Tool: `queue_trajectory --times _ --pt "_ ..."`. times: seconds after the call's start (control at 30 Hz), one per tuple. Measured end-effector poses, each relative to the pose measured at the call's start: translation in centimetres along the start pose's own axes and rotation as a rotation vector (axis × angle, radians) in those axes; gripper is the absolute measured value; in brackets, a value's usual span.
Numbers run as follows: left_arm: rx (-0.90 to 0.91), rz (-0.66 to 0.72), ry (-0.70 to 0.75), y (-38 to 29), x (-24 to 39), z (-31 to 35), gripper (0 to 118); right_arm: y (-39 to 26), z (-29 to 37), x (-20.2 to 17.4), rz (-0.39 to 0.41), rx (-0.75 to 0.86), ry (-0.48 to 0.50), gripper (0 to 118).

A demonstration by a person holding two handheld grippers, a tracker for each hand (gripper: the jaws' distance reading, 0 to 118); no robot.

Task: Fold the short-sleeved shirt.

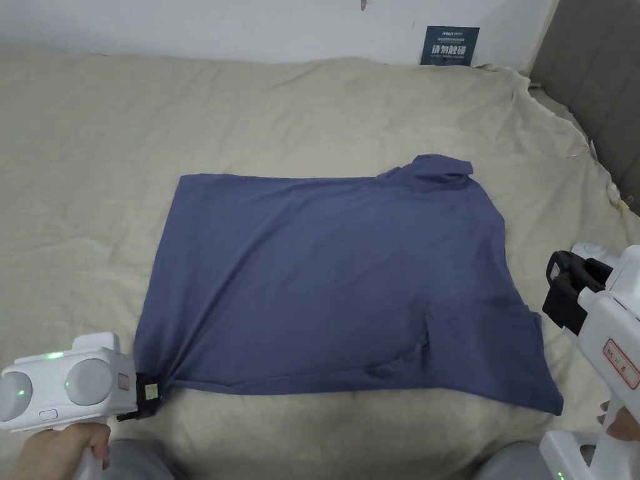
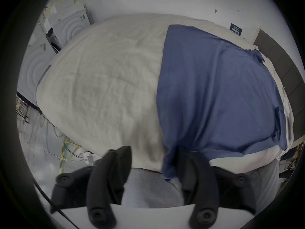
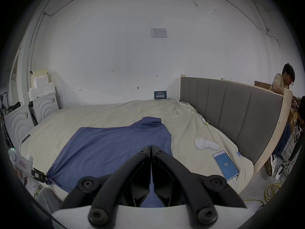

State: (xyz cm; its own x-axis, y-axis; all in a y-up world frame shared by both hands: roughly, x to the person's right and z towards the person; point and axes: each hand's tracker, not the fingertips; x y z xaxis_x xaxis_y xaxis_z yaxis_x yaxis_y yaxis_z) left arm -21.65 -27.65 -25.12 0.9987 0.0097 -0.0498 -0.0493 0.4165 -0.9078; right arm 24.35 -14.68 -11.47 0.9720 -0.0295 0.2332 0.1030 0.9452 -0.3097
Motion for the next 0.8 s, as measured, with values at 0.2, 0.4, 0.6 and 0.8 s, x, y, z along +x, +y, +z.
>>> queue_trajectory --times 0.2,0.4,0.6,0.8 --pt "0.019 -0.05 -0.02 0.1 0.8 0.2 0 -0.2 -0.1 0.2 -0.002 -0.012 -0.006 0" --pt "0.168 0.049 -0.06 0.4 -0.3 3.8 0 -0.6 -0.8 1.4 0.007 -0.17 -0.003 0" --pt "0.23 0.091 -0.083 1.2 -0.7 5.4 0 -3.2 -4.7 3.8 -0.045 -0.469 -0.011 112" --pt "0.241 0.081 -0.083 1.3 -0.5 5.5 0 -8.1 -6.6 5.3 -0.008 -0.639 -0.075 113"
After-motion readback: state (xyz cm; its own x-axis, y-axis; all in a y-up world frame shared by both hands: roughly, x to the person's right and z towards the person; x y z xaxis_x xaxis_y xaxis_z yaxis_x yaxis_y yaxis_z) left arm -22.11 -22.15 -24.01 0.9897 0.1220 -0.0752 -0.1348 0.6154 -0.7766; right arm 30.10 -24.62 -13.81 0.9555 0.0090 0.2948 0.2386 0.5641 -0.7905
